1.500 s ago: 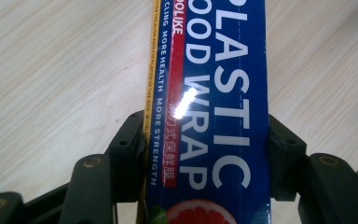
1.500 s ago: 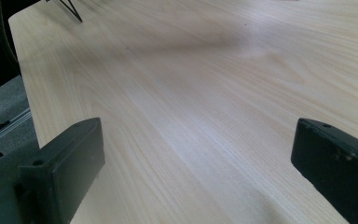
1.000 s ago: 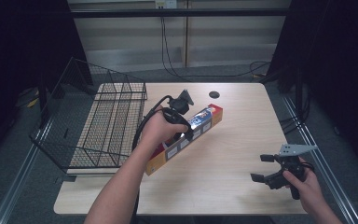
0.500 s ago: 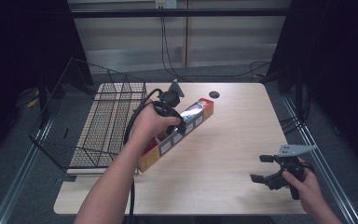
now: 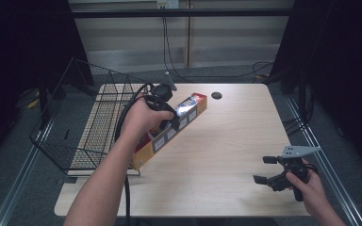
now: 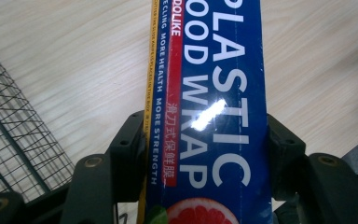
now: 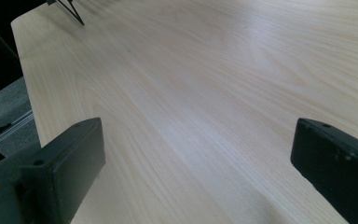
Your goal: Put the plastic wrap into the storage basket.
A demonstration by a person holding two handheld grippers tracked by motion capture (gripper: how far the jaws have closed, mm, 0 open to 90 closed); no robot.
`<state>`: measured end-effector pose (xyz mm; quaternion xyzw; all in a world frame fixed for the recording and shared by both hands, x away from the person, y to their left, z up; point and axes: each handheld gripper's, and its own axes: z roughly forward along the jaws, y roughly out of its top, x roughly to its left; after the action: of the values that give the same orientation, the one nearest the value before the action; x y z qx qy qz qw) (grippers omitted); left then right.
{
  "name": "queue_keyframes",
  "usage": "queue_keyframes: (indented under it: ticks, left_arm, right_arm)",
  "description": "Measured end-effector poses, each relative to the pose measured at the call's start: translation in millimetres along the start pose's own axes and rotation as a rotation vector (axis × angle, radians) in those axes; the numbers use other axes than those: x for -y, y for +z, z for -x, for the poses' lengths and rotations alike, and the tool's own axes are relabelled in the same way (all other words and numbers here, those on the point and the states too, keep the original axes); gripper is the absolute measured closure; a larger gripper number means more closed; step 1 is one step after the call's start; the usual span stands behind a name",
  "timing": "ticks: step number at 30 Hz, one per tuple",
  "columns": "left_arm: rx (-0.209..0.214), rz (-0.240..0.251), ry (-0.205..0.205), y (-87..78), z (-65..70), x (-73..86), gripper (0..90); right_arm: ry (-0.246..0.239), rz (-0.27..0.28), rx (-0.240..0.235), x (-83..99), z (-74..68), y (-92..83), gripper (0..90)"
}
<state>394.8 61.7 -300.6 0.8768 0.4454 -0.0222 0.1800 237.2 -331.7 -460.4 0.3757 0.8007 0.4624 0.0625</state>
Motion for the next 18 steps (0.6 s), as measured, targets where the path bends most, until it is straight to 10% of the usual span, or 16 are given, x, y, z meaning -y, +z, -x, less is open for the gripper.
queue_keyframes:
  ticks: [18]
  left_arm:
    - [-0.027,0.032,-0.069,-30.5,-16.4,5.6,43.3]
  right_arm:
    - [-0.007,-0.014,0.001,0.7,-1.5,2.4,2.7]
